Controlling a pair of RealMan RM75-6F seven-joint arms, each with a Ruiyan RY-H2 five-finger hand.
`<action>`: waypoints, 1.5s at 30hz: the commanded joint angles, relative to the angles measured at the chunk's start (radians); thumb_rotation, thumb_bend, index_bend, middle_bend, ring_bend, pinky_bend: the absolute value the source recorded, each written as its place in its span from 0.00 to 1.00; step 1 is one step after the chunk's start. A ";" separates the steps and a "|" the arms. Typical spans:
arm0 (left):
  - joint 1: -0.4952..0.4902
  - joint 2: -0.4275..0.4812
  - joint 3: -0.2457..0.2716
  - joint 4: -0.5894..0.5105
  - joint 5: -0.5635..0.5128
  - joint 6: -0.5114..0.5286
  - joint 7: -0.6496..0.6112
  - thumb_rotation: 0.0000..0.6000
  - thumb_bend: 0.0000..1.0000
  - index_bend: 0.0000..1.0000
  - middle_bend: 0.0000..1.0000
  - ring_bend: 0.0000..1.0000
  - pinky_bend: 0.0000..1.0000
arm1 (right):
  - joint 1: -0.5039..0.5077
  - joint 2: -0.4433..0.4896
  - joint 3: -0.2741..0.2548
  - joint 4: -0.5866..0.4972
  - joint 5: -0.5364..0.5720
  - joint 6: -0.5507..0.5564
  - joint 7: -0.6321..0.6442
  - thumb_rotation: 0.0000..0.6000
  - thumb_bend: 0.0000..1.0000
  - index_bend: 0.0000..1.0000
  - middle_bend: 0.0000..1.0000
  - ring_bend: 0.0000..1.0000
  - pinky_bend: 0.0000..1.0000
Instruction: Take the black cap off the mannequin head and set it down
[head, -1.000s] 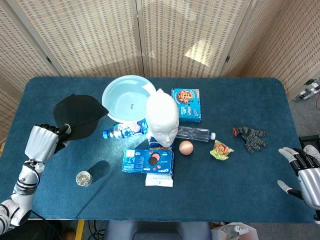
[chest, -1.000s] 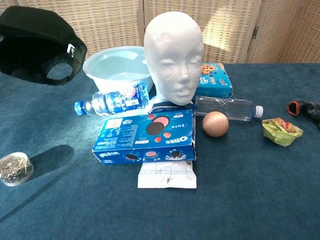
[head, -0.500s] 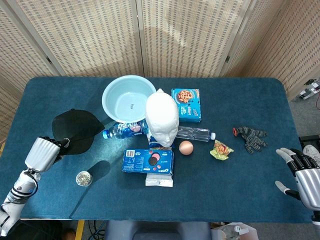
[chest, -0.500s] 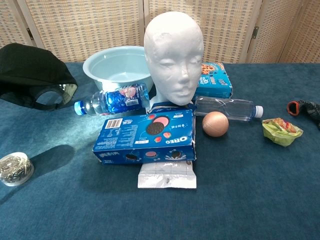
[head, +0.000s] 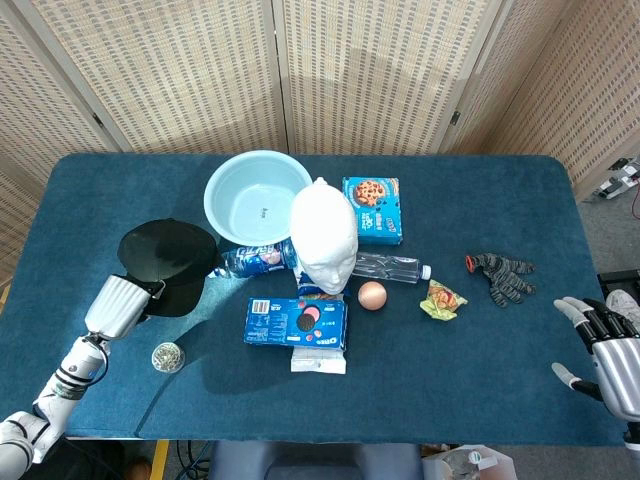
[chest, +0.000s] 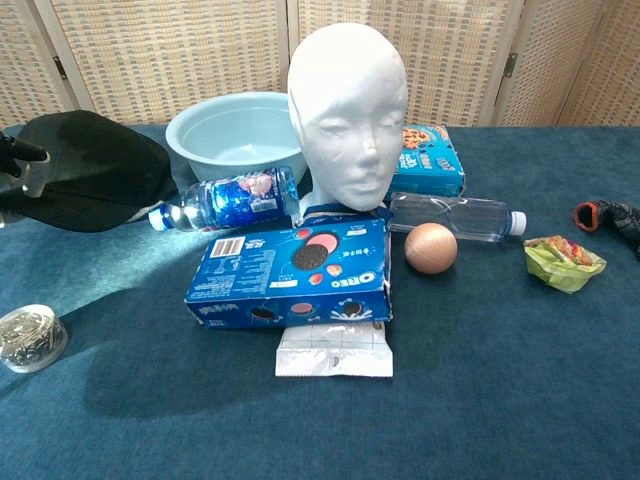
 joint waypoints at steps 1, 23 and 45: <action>-0.011 -0.011 -0.003 -0.042 -0.023 -0.066 0.054 1.00 0.31 0.61 1.00 1.00 1.00 | -0.002 0.000 0.000 0.003 0.002 0.003 0.003 1.00 0.08 0.21 0.22 0.15 0.28; 0.051 0.317 -0.067 -0.874 -0.387 -0.344 0.692 1.00 0.09 0.00 0.56 0.66 1.00 | -0.008 -0.015 0.000 0.043 0.014 0.008 0.041 1.00 0.08 0.21 0.22 0.15 0.28; 0.189 0.436 -0.078 -1.057 -0.397 -0.121 0.596 1.00 0.06 0.00 0.25 0.36 0.68 | -0.005 -0.012 -0.001 0.056 0.017 0.002 0.047 1.00 0.08 0.21 0.22 0.15 0.28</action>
